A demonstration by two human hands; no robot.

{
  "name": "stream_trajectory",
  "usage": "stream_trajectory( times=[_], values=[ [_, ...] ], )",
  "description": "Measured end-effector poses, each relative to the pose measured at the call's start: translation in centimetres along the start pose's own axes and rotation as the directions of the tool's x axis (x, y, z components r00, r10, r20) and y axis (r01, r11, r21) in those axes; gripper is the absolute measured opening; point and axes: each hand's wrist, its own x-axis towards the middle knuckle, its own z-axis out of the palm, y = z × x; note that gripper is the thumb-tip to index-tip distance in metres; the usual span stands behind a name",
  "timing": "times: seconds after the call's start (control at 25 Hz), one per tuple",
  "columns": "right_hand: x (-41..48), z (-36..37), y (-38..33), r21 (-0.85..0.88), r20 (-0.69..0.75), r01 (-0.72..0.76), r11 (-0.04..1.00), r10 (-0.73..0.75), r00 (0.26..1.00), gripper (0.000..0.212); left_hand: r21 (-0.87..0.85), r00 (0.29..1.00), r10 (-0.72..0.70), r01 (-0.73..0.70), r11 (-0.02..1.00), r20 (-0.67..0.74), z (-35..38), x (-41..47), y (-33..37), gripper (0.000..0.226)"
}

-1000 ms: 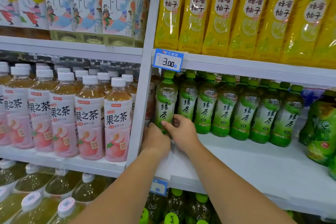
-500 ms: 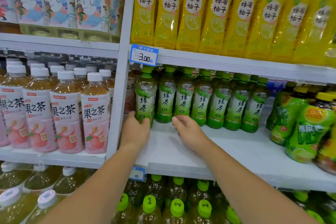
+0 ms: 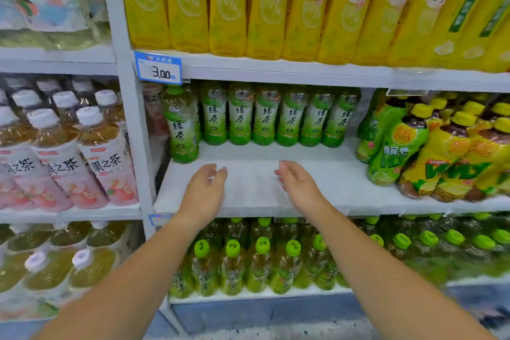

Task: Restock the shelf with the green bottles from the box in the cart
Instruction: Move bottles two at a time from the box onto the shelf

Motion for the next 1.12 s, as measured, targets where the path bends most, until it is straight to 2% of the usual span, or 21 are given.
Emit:
stream_trajectory(
  times=[0.24, 0.36, 0.48, 0.6, 0.8, 0.96, 1.12],
  values=[
    [-8.4, -4.2, -2.0, -0.024, 0.055, -0.201, 0.979, 0.202, 0.978, 0.048, -0.097, 0.951, -0.183, 0.213, 0.972, 0.250, 0.4, -6.6, 5.1, 0.039],
    [-13.6, -7.5, -4.8, -0.031, 0.039, -0.295, 0.955, 0.296, 0.954, 0.050, 0.016, 0.906, -0.251, 0.261, 0.965, 0.342, -0.5, -10.7, 9.3, 0.045],
    [-18.6, -10.6, -7.9, -0.015, 0.040, -0.385, 0.923, 0.385, 0.922, 0.052, 0.032, 0.866, -0.271, 0.284, 0.958, 0.419, -1.0, -15.2, 13.5, 0.047],
    [-24.4, -14.0, -10.8, -0.013, 0.005, -0.471, 0.882, 0.471, 0.882, 0.053, 0.087, 0.820, -0.264, 0.256, 0.963, 0.508, -0.8, -19.6, 17.6, 0.048],
    [-32.7, -19.1, -12.7, 0.012, -0.173, -0.549, 0.836, 0.542, 0.822, 0.053, 0.129, 0.722, -0.204, 0.159, 0.979, 0.662, 1.4, -24.8, 21.2, 0.050],
    [-39.3, -23.3, -12.3, 0.093, -0.380, -0.587, 0.804, 0.573, 0.726, 0.052, 0.151, 0.596, -0.182, 0.103, 0.983, 0.782, 4.7, -29.1, 23.0, 0.053],
    [-45.4, -27.8, -10.7, 0.130, -0.450, -0.639, 0.758, 0.619, 0.643, 0.054, 0.189, 0.505, -0.195, 0.065, 0.980, 0.841, 8.5, -33.6, 24.5, 0.053]
  ],
)
